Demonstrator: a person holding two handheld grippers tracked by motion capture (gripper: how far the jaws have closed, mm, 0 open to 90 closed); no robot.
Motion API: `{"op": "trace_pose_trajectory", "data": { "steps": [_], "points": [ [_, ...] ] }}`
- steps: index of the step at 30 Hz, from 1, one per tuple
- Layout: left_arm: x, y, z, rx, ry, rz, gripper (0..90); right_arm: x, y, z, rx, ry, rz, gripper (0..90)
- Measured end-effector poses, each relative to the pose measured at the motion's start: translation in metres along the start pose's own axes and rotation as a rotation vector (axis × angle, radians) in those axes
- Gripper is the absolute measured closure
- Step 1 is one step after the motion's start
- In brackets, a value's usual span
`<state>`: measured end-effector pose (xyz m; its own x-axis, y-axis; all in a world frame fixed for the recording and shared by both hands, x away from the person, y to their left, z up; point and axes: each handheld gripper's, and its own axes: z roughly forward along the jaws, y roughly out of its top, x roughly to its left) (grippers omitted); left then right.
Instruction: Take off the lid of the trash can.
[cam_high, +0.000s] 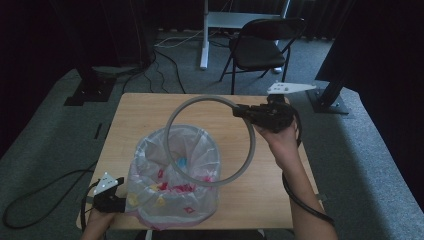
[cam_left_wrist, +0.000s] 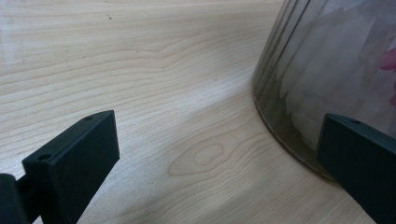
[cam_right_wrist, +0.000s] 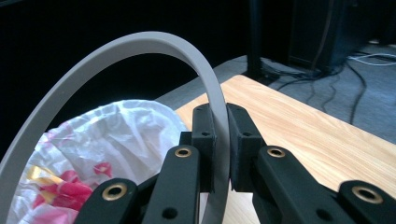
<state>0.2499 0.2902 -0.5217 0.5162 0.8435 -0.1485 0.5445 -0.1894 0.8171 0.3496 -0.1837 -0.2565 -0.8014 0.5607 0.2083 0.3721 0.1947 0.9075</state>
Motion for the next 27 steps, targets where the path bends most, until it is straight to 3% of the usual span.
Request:
{"op": "trace_pose_trajectory", "data": {
  "steps": [17,27],
  "points": [
    [0.0,0.0,0.0,0.003,0.003,-0.002,0.0,-0.045,-0.035,-0.067,-0.044,-0.106,0.103,83.1],
    [0.001,0.0,-0.001,0.0,-0.001,-0.008,0.0,-0.067,-0.064,-0.083,-0.021,-0.158,0.164,83.1]
  ]
}}
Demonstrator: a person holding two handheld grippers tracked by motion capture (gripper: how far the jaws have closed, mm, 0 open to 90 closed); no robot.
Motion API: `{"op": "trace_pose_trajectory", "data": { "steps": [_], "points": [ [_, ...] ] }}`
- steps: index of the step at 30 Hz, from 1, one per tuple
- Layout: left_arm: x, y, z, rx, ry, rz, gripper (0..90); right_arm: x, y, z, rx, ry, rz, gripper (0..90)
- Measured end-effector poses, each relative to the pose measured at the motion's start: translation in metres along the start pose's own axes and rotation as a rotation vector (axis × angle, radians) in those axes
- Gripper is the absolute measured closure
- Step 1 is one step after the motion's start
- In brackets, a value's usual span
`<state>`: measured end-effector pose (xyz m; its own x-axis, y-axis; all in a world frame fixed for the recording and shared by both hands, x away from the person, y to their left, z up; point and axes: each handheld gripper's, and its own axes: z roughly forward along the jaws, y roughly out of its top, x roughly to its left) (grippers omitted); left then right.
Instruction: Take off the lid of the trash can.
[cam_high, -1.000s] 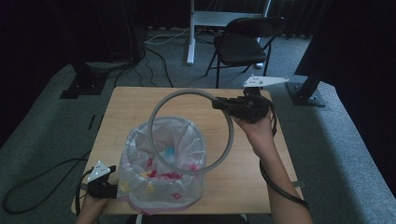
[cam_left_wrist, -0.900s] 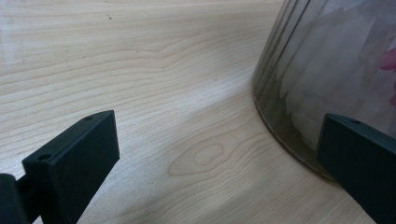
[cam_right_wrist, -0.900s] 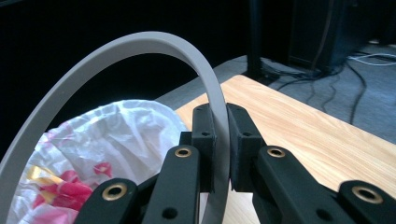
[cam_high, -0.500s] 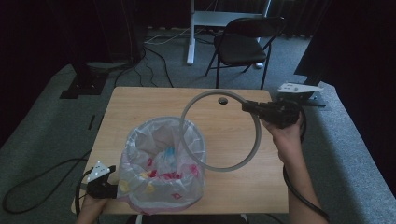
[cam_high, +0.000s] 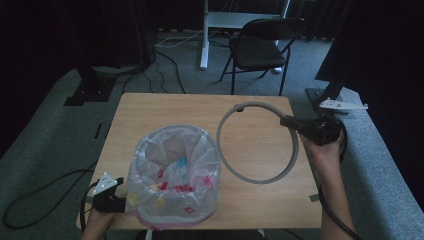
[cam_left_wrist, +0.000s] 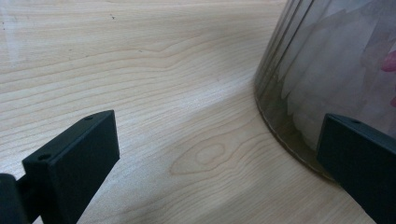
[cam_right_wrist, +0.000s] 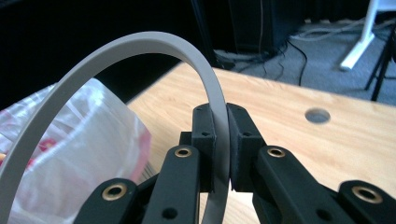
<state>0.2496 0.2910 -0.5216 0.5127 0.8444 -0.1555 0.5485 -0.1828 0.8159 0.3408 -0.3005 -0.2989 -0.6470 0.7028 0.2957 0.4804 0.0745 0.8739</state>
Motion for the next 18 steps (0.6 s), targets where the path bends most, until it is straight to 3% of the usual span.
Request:
{"op": "trace_pose_trajectory", "data": {
  "steps": [18],
  "points": [
    [0.0,0.0,-0.001,0.001,0.0,-0.001,0.0,-0.054,-0.081,0.032,0.114,-0.06,0.167,83.0]
  ]
}}
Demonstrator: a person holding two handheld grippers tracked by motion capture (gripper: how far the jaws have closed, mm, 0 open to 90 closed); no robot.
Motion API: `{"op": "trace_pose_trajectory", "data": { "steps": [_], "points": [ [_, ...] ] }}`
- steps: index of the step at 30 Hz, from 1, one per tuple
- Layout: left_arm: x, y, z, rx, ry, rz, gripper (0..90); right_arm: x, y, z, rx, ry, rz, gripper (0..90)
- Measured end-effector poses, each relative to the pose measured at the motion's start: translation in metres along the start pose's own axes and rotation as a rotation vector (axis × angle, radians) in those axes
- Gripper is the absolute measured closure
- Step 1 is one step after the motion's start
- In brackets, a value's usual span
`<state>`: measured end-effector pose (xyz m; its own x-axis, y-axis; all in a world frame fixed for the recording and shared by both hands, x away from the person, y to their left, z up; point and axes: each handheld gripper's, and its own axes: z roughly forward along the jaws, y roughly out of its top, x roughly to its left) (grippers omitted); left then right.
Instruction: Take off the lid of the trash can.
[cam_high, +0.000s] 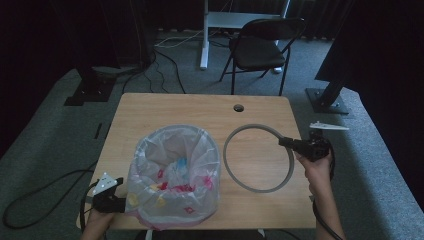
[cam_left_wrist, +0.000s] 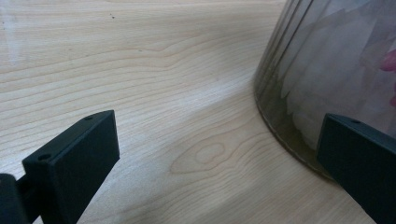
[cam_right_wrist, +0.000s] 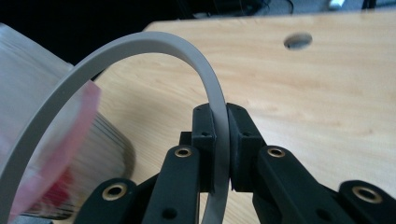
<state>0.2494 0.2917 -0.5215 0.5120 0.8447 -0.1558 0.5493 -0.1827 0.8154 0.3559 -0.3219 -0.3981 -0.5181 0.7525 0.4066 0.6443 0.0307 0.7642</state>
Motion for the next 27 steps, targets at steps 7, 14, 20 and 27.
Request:
{"op": "trace_pose_trajectory", "data": {
  "steps": [7,14,20,27],
  "points": [
    [0.001,0.0,0.0,0.002,0.004,0.0,0.0,-0.021,-0.029,0.029,0.068,-0.015,0.03,83.0],
    [0.001,0.0,0.0,0.002,0.002,-0.001,0.0,-0.034,-0.046,0.047,0.108,-0.024,0.05,83.0],
    [0.002,0.0,0.0,0.002,0.002,-0.001,0.0,-0.043,-0.058,0.059,0.145,-0.077,0.055,83.0],
    [0.001,-0.001,0.0,0.003,0.0,-0.002,0.0,-0.054,-0.065,0.067,0.179,-0.102,0.076,82.9]
  ]
}}
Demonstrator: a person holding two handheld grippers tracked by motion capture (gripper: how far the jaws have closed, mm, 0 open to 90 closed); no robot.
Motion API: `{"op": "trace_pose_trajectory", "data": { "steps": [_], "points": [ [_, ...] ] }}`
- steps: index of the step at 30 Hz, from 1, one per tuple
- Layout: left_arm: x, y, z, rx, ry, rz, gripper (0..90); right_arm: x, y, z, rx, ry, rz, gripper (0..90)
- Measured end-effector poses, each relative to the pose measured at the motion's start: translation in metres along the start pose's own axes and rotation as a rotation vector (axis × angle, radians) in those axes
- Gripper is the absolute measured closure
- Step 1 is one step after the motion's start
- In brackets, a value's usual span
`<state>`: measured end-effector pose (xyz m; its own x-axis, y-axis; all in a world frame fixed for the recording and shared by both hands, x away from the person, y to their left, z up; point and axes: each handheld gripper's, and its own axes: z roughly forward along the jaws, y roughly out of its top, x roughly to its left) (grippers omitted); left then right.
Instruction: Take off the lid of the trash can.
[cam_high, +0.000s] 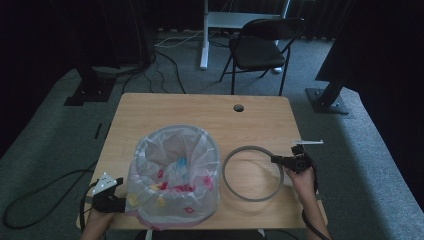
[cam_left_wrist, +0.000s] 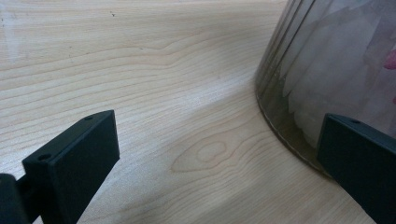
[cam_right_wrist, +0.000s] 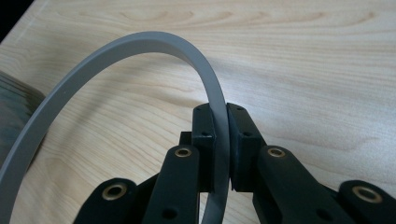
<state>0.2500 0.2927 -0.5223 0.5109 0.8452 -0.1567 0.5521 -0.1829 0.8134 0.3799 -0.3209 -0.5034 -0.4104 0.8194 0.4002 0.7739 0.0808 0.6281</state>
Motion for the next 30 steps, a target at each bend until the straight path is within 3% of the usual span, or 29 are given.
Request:
{"op": "trace_pose_trajectory", "data": {
  "steps": [10,21,30],
  "points": [
    [0.0,0.0,0.0,0.002,-0.003,-0.001,0.0,-0.006,-0.004,0.014,0.054,-0.059,-0.007,82.8],
    [0.0,0.0,0.0,0.003,-0.005,-0.002,0.0,-0.018,-0.008,0.022,0.103,-0.064,0.013,80.9],
    [0.0,0.0,0.001,0.005,-0.005,-0.003,0.0,-0.018,-0.008,0.017,0.098,-0.082,0.003,74.5]
  ]
}}
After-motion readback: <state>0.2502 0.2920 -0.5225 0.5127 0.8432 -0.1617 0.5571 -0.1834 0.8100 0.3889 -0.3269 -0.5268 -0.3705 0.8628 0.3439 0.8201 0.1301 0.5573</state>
